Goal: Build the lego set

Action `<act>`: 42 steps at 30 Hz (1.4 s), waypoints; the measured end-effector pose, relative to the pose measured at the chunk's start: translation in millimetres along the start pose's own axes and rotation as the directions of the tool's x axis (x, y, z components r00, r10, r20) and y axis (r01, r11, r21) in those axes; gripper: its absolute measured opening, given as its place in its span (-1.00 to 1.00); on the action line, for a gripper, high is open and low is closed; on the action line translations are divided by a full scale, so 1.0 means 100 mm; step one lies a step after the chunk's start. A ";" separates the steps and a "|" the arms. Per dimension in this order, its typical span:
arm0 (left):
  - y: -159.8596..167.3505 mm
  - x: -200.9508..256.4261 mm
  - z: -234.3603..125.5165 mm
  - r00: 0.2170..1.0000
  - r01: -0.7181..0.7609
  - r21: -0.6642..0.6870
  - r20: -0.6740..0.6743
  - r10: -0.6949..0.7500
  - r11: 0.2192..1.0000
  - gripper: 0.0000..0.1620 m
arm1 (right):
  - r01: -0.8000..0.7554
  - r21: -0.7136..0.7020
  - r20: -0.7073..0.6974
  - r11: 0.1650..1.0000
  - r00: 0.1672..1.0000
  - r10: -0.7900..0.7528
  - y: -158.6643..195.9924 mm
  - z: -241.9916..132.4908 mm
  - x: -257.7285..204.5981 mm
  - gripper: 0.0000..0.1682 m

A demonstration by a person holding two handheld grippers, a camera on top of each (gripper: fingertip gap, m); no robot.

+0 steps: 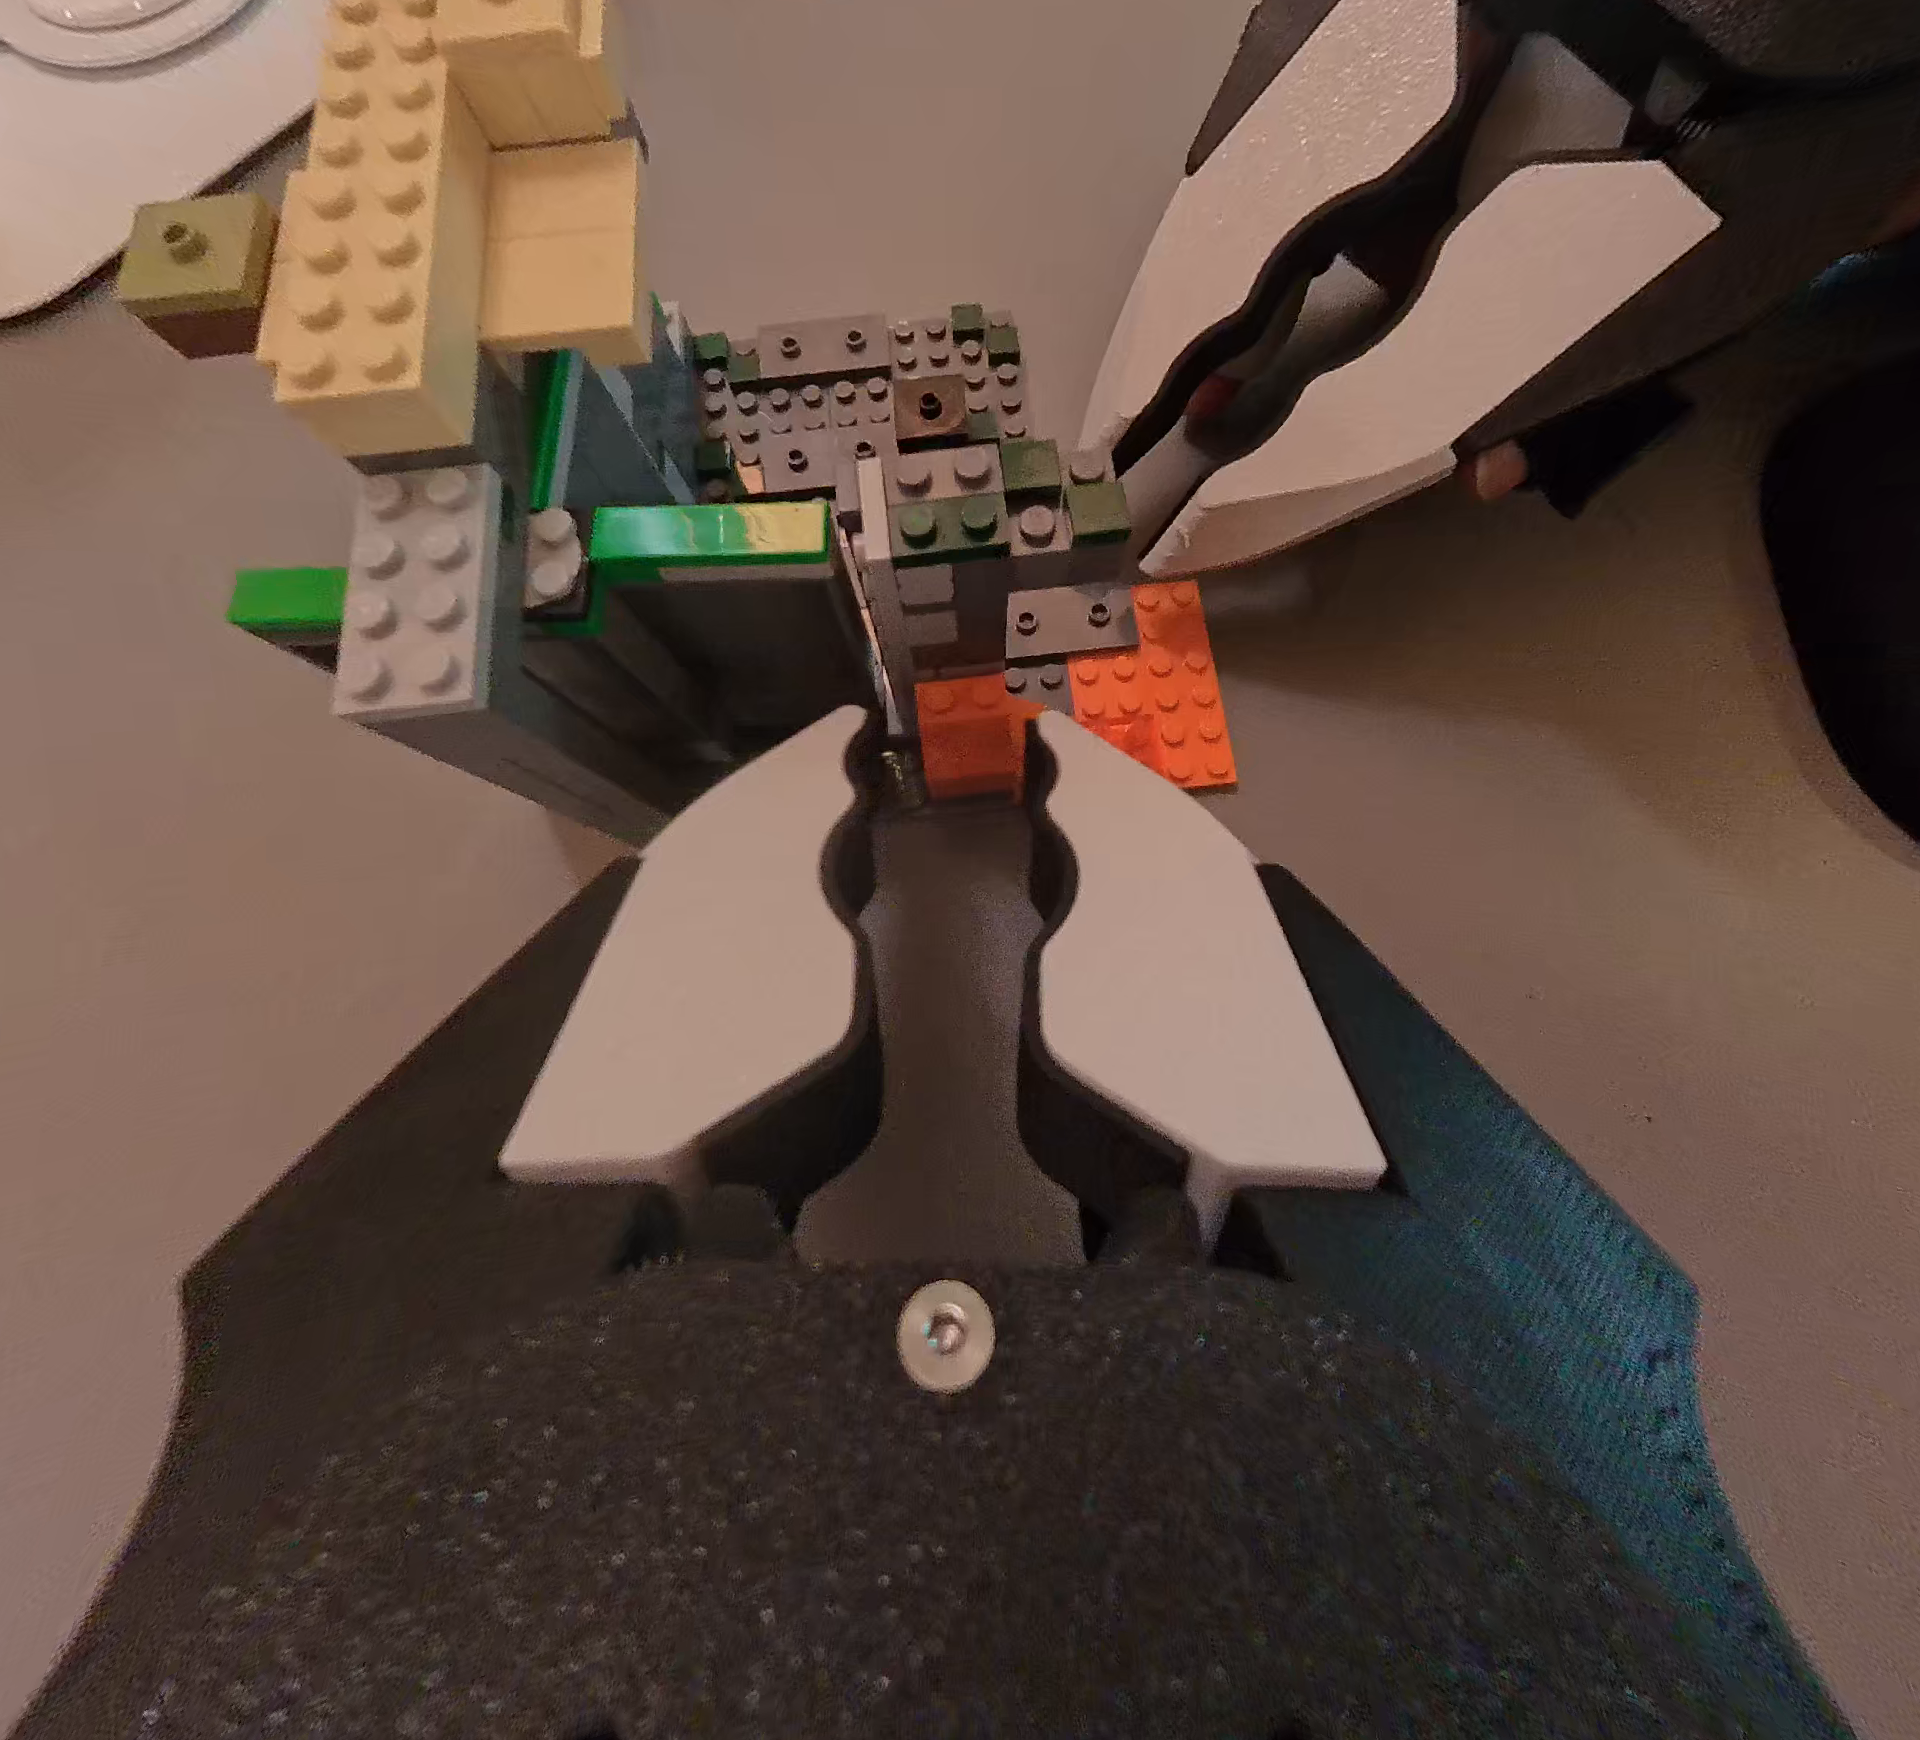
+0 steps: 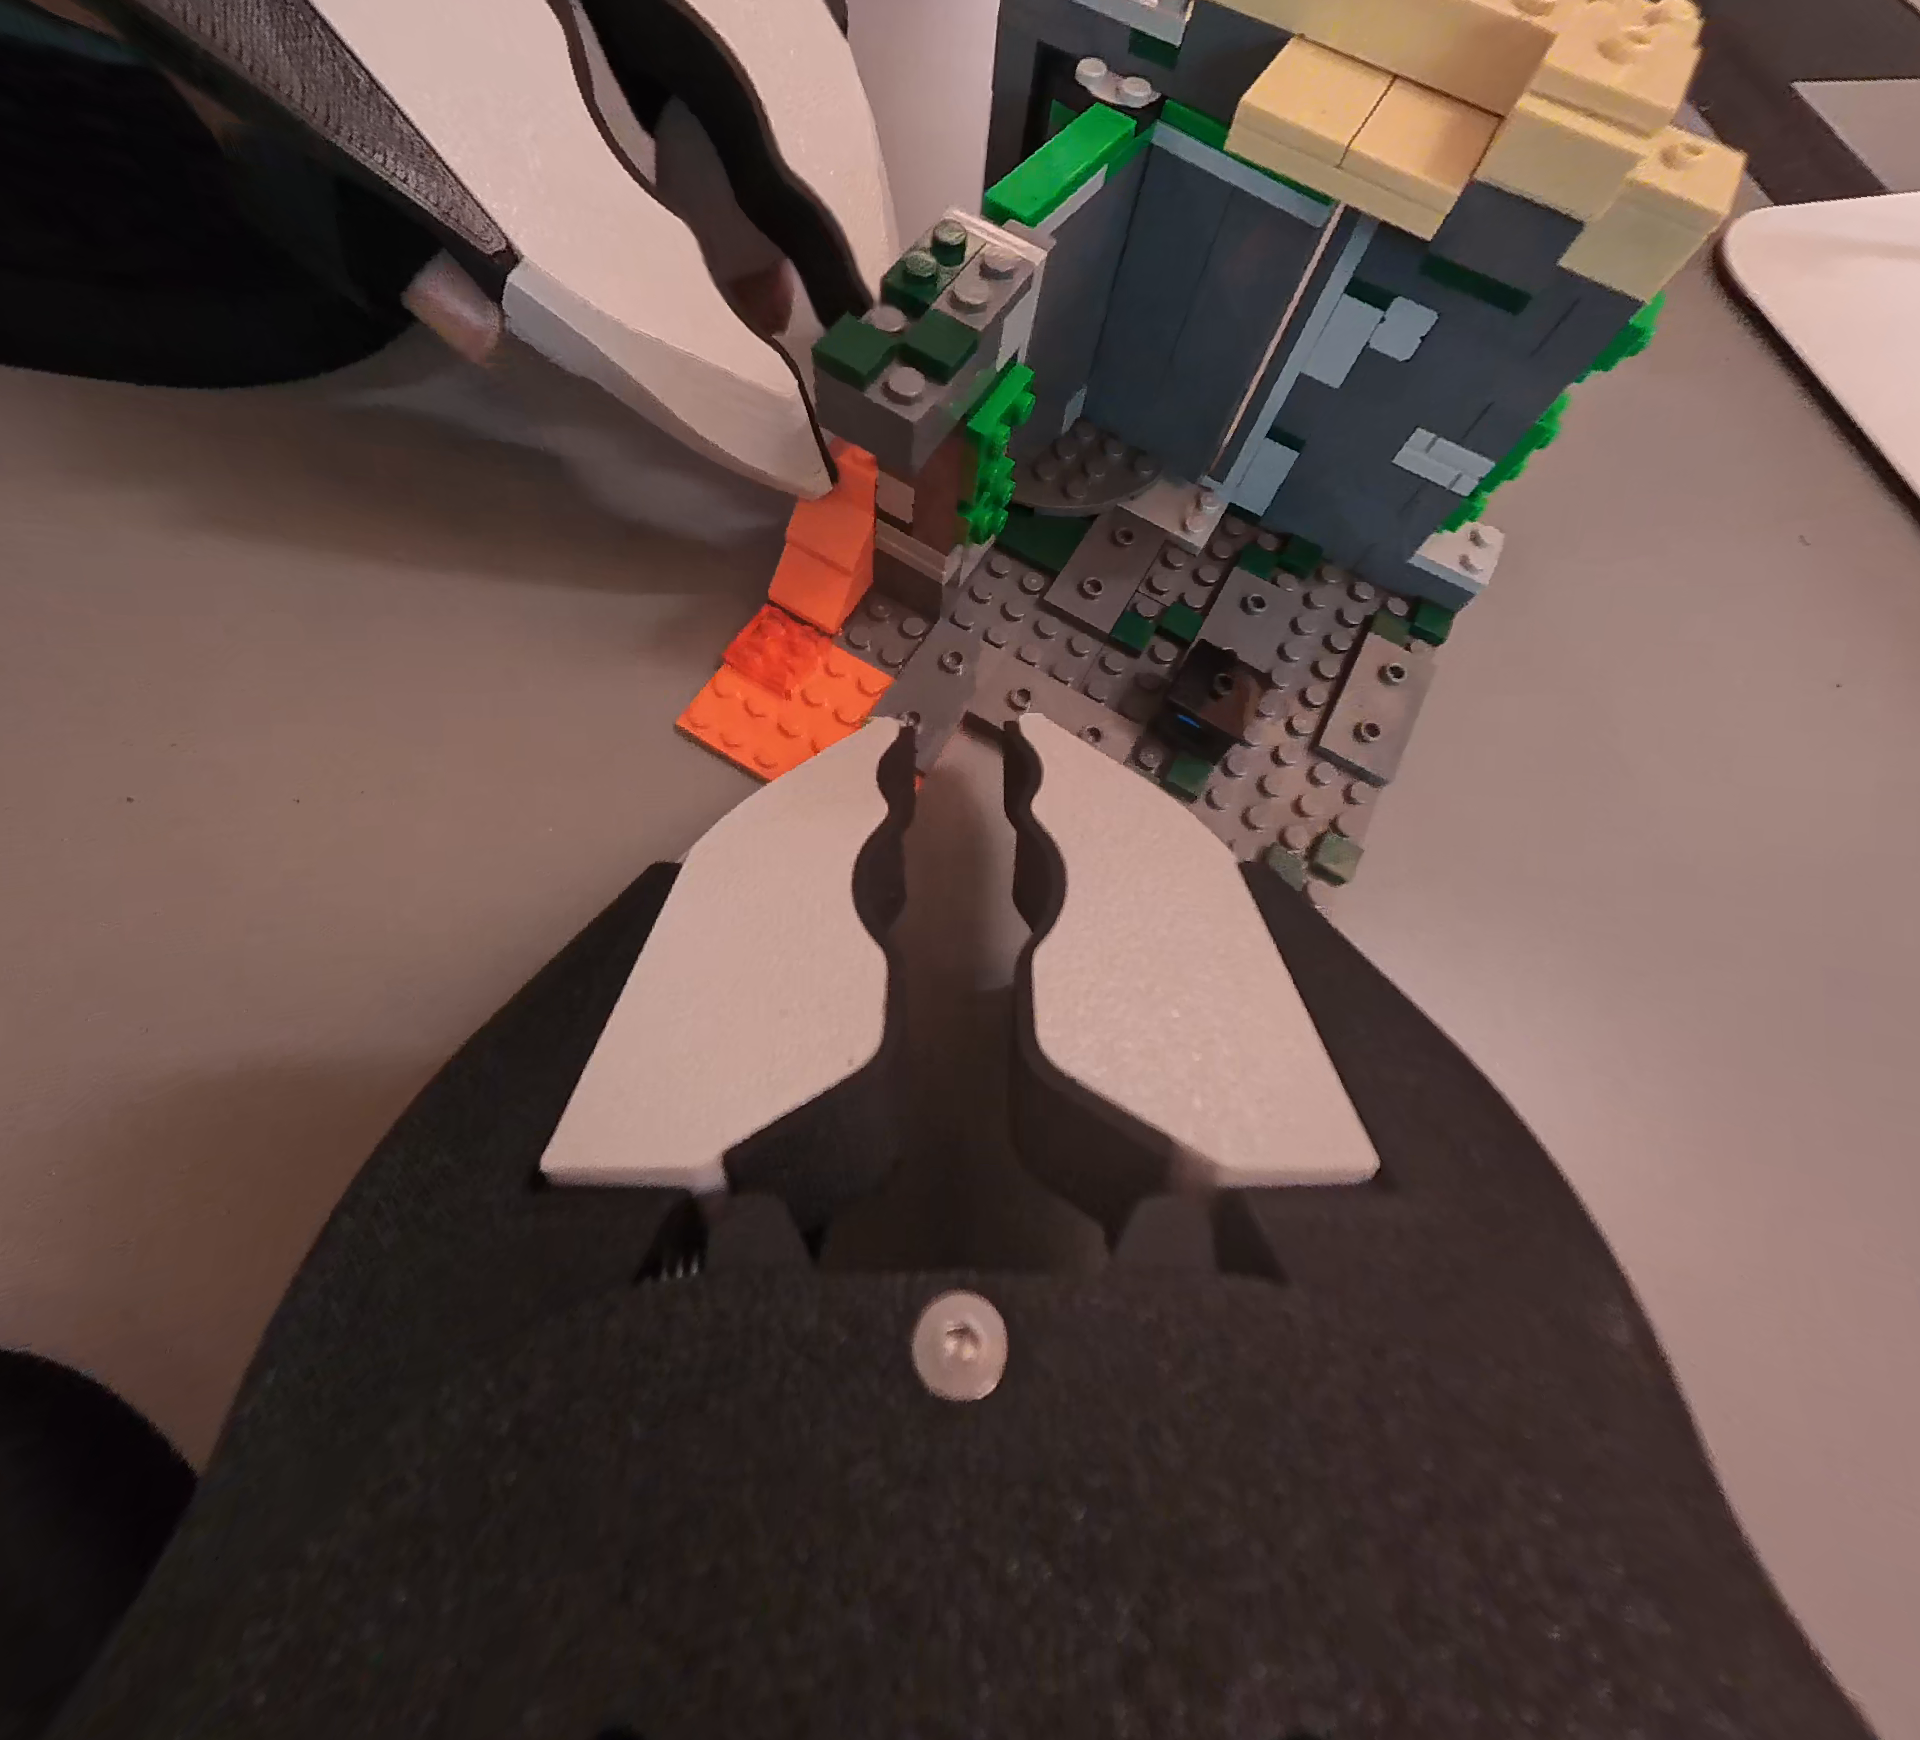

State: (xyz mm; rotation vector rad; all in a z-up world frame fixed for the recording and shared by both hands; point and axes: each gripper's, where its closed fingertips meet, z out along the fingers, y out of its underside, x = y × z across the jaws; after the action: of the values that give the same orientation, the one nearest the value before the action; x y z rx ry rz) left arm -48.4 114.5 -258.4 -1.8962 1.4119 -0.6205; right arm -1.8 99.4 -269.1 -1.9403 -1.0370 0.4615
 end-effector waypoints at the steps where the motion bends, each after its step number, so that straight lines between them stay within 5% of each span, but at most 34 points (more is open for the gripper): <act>1: -0.02 0.01 -0.02 1.000 0.006 0.015 -0.009 -0.006 1.000 -0.67 | -0.003 0.002 0.000 1.000 1.000 0.003 0.00 0.00 0.00 -0.81; 25: -0.03 0.01 0.04 0.999 0.043 -0.019 -0.021 -0.043 0.999 -0.79 | 0.004 -0.012 -0.003 1.000 1.000 -0.004 0.02 0.01 0.00 -0.81; 36: -0.17 -0.07 -0.20 0.995 0.092 0.121 -0.056 -0.086 0.988 -0.66 | -0.019 0.048 -0.005 0.999 1.000 0.020 -0.03 -0.07 0.08 -0.78; 42: 0.03 -0.22 -0.30 0.997 0.076 0.125 -0.042 -0.071 0.989 -0.67 | -0.019 0.058 -0.042 0.998 0.999 0.021 0.02 -0.15 0.27 -0.67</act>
State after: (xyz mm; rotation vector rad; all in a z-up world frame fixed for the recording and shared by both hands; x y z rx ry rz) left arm -78.2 127.7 -240.1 -1.8513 1.2988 -0.7671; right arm 25.1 112.9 -260.6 -1.9028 -0.9678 0.4541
